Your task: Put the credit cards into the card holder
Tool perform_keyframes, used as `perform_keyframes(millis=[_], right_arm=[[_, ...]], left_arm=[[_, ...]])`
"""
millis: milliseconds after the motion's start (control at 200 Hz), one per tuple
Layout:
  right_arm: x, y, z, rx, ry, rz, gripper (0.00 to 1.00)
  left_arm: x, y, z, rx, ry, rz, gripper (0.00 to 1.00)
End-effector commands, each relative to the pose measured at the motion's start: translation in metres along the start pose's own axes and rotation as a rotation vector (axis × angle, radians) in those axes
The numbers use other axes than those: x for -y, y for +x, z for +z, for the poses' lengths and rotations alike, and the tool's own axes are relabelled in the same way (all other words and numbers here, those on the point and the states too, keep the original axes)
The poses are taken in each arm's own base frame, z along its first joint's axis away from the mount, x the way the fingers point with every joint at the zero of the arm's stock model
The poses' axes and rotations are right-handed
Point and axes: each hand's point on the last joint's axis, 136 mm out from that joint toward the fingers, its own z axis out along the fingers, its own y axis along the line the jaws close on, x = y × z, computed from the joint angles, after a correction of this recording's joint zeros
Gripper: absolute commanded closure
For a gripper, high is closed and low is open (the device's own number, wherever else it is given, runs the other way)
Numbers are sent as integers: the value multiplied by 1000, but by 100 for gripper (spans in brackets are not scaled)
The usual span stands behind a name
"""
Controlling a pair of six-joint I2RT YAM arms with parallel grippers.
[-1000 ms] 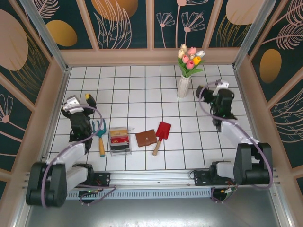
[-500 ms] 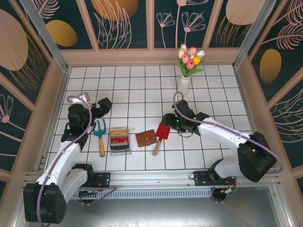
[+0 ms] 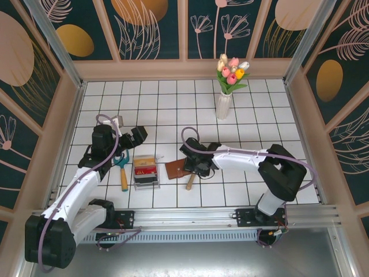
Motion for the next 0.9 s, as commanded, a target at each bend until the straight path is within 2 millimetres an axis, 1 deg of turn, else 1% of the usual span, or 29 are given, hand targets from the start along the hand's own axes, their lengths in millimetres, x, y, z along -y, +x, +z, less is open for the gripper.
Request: perform_keyframes(millis=[0, 120, 195, 245, 290, 325, 395, 460, 475, 530, 560, 611, 716, 791, 836, 851, 896], right_arm=[[15, 7, 3, -17, 89, 12, 50], [23, 15, 6, -30, 118, -3, 57], [25, 16, 7, -32, 122, -12, 59], [27, 16, 7, -31, 130, -17, 64], [30, 15, 7, -26, 146, -20, 65], [35, 14, 6, -17, 169, -24, 68], [52, 7, 3, 8, 229, -16, 74], [66, 1, 0, 26, 254, -2, 87], [69, 0, -1, 28, 254, 4, 88], [80, -6, -4, 40, 253, 30, 88], [83, -12, -8, 59, 245, 50, 88], [95, -21, -14, 87, 249, 75, 88], [127, -42, -25, 130, 259, 144, 87], [156, -56, -38, 168, 278, 220, 86], [168, -65, -44, 191, 264, 257, 86], [176, -71, -48, 203, 262, 292, 86], [191, -85, -57, 245, 243, 351, 85]], left_arm=[[4, -5, -3, 6, -10, 28, 1], [0, -3, -3, 3, -24, 22, 1], [-1, -3, -2, 5, -29, 13, 1], [-2, -3, -2, 4, -30, 9, 1], [-1, -3, -2, 4, -28, 6, 1], [-1, -4, -1, 3, -28, 6, 1], [0, -5, -1, 4, -26, 4, 1], [1, -6, -1, 4, -21, 4, 1], [2, -5, -1, 3, -21, 4, 1], [2, -6, 0, 2, -18, 7, 1], [3, -6, 0, 1, -18, 7, 1], [3, -6, 1, -5, -15, 6, 1], [6, -7, 3, -11, -6, 4, 1], [9, -8, 3, -19, 3, 6, 1], [9, -8, 4, -20, 4, 8, 1], [10, -9, 3, -18, 4, 7, 1], [11, -10, 4, -13, 8, 5, 1]])
